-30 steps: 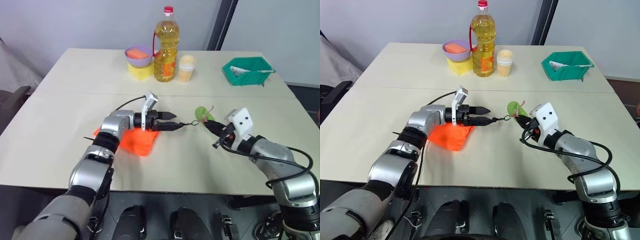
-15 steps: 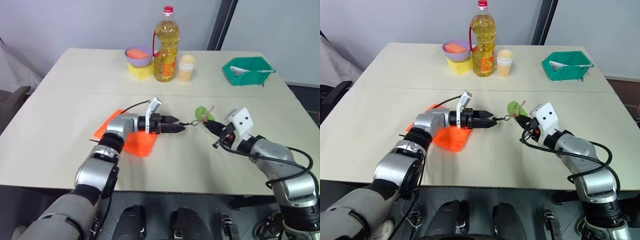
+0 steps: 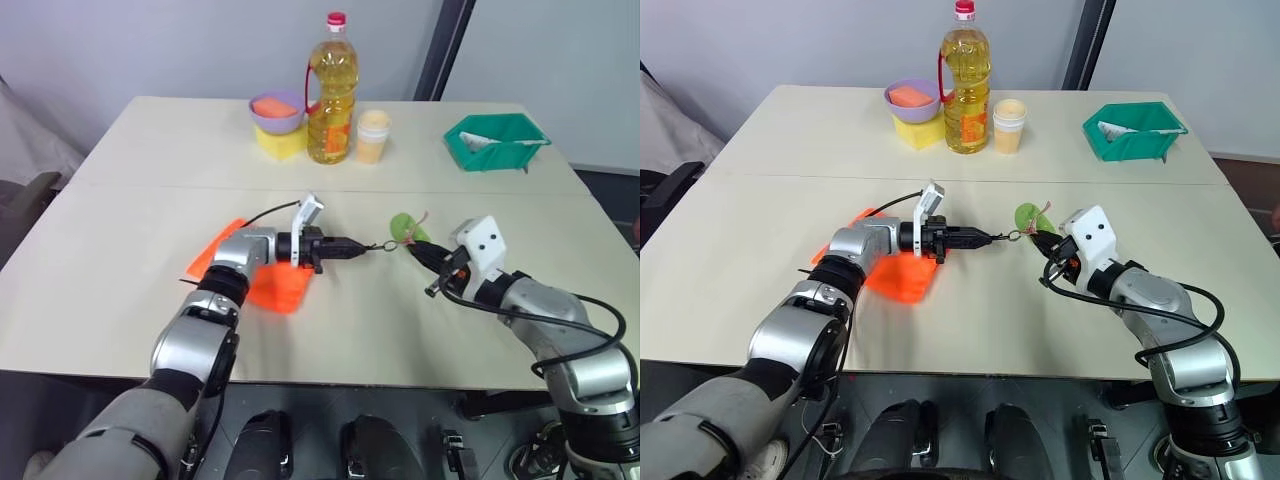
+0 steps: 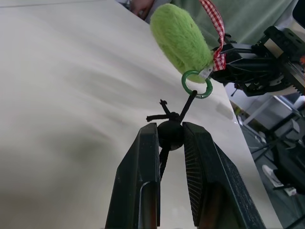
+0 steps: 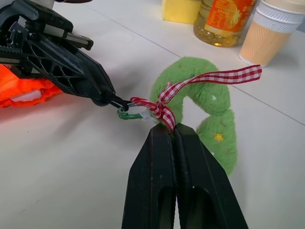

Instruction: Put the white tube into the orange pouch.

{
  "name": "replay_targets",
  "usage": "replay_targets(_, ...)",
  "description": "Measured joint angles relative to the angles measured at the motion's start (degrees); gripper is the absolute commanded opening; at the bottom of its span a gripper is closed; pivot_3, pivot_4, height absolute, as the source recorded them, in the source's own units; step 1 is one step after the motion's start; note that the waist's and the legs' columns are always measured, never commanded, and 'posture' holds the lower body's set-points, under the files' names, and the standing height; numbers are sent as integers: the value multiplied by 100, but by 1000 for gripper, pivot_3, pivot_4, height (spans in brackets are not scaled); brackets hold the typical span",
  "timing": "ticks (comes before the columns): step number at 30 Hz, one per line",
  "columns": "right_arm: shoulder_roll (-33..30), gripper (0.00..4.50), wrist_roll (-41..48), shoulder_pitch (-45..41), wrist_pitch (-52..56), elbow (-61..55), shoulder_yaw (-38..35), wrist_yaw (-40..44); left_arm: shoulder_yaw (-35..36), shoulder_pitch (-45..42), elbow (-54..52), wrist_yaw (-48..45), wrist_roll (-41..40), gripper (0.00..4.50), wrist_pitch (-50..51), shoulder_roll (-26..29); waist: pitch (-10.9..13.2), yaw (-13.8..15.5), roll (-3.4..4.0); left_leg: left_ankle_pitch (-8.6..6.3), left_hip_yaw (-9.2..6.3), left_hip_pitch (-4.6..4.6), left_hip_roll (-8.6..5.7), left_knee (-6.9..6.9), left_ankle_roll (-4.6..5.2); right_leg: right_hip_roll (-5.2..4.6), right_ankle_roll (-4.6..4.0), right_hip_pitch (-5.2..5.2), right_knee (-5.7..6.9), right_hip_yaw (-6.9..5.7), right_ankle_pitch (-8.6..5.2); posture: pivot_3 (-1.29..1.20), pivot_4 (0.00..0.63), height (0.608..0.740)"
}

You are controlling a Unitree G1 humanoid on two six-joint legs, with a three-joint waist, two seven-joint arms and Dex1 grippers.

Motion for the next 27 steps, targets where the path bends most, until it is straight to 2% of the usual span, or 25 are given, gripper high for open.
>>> replay_targets(5,0,0,-74,9,-2,1,3,-49,-64,409,-629,-78,88,192,-93,263,0,-23,0,0,1,2,2,-4,0,0,-1,-1,0,3,0,0,150,737)
replay_targets(19,17,0,-451,-262,-206,456,13,-351,-51,2837,-4315,201,171,192,-106,2127,-3,-25,6,1,-1,10,4,-6,-2,-5,-4,6,1,5,0,0,150,737)
replay_targets(24,21,0,-457,-332,-225,547,126,-316,124,3335,-4875,448,19,192,-77,2458,-6,-24,10,0,-1,11,4,-6,-2,-6,-5,6,1,6,1,0,150,737)
replay_targets(26,22,0,-426,-353,-219,580,151,-219,191,3510,-5050,570,-149,1252,77,2466,-7,-20,12,0,-1,11,4,-7,-1,-6,-5,6,1,6,1,0,150,737)
replay_targets(27,22,302,-402,-356,-210,580,153,-183,213,3546,-5093,584,-201,1705,130,2466,-7,-19,12,0,-1,11,4,-7,-1,-6,-5,6,1,6,1,0,150,737)
